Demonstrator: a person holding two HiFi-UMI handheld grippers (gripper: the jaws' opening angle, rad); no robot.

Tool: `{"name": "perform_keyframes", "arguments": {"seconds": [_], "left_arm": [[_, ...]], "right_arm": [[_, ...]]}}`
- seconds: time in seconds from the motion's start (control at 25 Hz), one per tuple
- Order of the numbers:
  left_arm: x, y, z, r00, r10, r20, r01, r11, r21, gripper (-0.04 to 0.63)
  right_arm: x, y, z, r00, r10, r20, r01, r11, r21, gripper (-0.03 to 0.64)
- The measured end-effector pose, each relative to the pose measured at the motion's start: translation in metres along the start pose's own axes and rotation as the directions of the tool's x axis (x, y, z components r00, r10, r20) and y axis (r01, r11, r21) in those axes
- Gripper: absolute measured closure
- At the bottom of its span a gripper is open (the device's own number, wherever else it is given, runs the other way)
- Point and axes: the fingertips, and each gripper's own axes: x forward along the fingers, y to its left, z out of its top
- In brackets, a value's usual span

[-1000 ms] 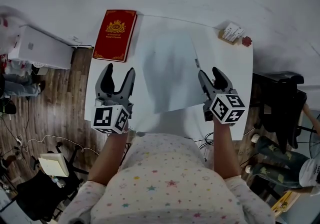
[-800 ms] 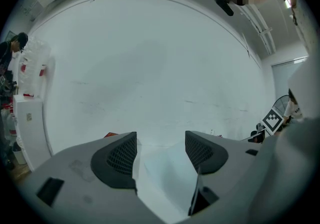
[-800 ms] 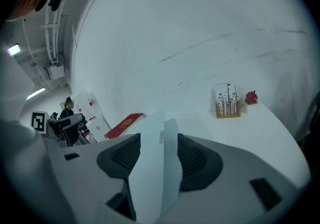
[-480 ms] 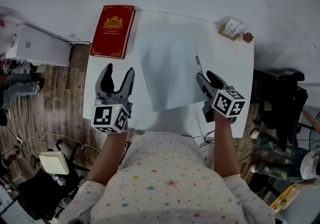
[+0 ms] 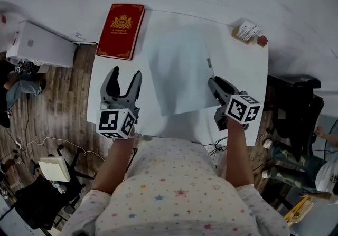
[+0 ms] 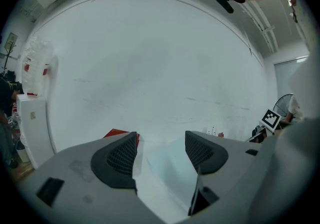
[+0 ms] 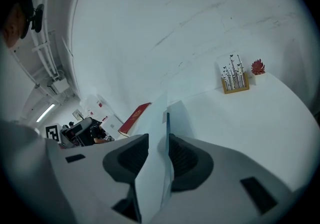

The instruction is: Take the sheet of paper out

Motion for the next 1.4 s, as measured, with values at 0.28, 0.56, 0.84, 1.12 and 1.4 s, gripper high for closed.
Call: {"name": "perform_keyframes", "arguments": {"seconds": [0.28,0.56,0.84,1.12,1.4], "left_arm": [[-0.007,-0.001,0.004,1.000,0.008,0.011,-0.008,1.000,0.007,0.316],[-0.019,-0.003,0.011,1.000,0.012,0.027,-0.012,1.000,0.015,0.315],[-0.027,-0.003,0.017,0.999,0.012,0.041,-0.013,1.000,0.028,0.314],[-0.034,-0.004,0.024,0.999,0.006,0.053,-0.008,0.999,0.033,0.314],[-0.039,-0.004,0.029,0.998,0.005,0.063,-0.007,0.999,0.033,0.314]], "right_arm": [[-0.011,0.019,0.017,0.999,0.040,0.036,-0.039,0.998,-0.041,0.530],[-0.016,0.039,0.019,0.996,0.087,0.032,-0.084,0.994,-0.075,0.543],[-0.019,0.053,0.022,0.991,0.125,0.043,-0.122,0.990,-0.068,0.552],[-0.026,0.068,0.035,0.987,0.137,0.080,-0.130,0.988,-0.078,0.568],[-0.023,0.075,0.039,0.986,0.122,0.118,-0.120,0.993,-0.025,0.569]]}}
